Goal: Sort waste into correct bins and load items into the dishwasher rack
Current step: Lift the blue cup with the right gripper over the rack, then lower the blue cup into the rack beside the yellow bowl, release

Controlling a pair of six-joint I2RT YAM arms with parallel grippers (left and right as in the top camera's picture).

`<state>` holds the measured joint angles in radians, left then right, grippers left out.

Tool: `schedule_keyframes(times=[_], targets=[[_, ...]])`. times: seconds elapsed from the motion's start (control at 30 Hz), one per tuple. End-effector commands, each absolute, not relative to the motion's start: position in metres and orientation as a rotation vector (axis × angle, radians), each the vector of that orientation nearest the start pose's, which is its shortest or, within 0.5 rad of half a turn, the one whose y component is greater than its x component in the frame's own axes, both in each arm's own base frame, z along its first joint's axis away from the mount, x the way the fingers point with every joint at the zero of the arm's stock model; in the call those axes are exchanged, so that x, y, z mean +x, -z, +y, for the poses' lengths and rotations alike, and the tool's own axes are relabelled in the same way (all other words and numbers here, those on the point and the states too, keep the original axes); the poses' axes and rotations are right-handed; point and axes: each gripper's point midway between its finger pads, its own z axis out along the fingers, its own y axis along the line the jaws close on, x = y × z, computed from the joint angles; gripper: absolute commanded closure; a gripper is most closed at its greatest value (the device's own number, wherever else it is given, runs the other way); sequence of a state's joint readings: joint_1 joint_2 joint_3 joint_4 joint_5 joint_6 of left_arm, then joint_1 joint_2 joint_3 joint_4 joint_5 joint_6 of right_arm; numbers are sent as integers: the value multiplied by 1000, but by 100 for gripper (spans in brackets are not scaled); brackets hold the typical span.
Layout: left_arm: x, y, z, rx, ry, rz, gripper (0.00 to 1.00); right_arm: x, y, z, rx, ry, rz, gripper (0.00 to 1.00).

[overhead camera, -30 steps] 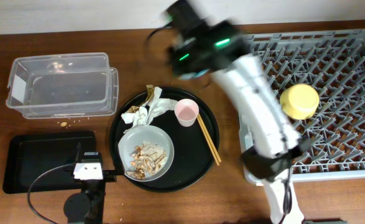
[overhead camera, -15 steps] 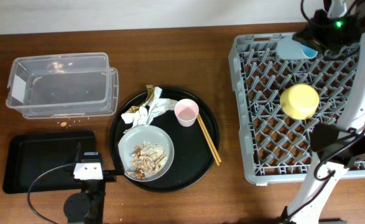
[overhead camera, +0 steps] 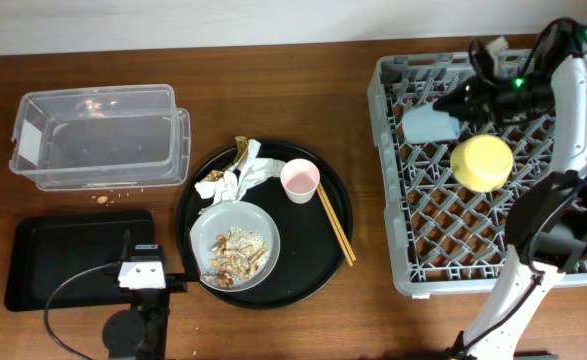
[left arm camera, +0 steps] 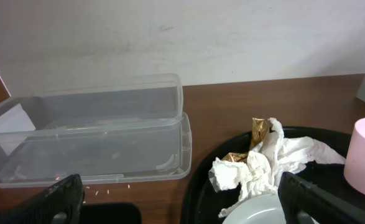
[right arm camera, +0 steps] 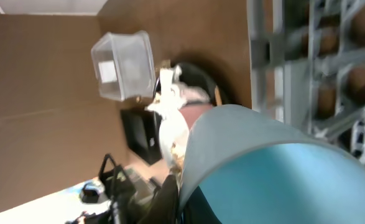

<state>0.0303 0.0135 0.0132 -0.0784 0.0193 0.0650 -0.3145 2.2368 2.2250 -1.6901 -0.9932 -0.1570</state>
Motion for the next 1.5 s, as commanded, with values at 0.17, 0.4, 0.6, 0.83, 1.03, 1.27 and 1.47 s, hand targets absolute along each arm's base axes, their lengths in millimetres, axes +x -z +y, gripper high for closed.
schedule_keyframes(times=[0.17, 0.4, 0.6, 0.83, 1.03, 1.27, 1.47], targets=[[246, -156, 1, 72, -59, 1648, 1, 379, -226, 6, 271, -1419, 2647, 96], [246, -156, 1, 72, -59, 1648, 1, 353, -191, 13, 308, -1712, 2502, 96], [246, -156, 1, 72, -59, 1648, 1, 340, -178, -12, 449, -1823, 2269, 96], [246, -156, 1, 72, -59, 1648, 1, 339, -173, -16, 455, -1819, 2240, 96], [246, -156, 1, 72, -59, 1648, 1, 341, -177, -7, 421, -1836, 2228, 96], [246, -156, 1, 72, -59, 1648, 1, 337, -154, -1, 363, -1818, 2289, 96], [246, -156, 1, 72, -59, 1648, 1, 336, -142, -2, 368, -1820, 2324, 96]])
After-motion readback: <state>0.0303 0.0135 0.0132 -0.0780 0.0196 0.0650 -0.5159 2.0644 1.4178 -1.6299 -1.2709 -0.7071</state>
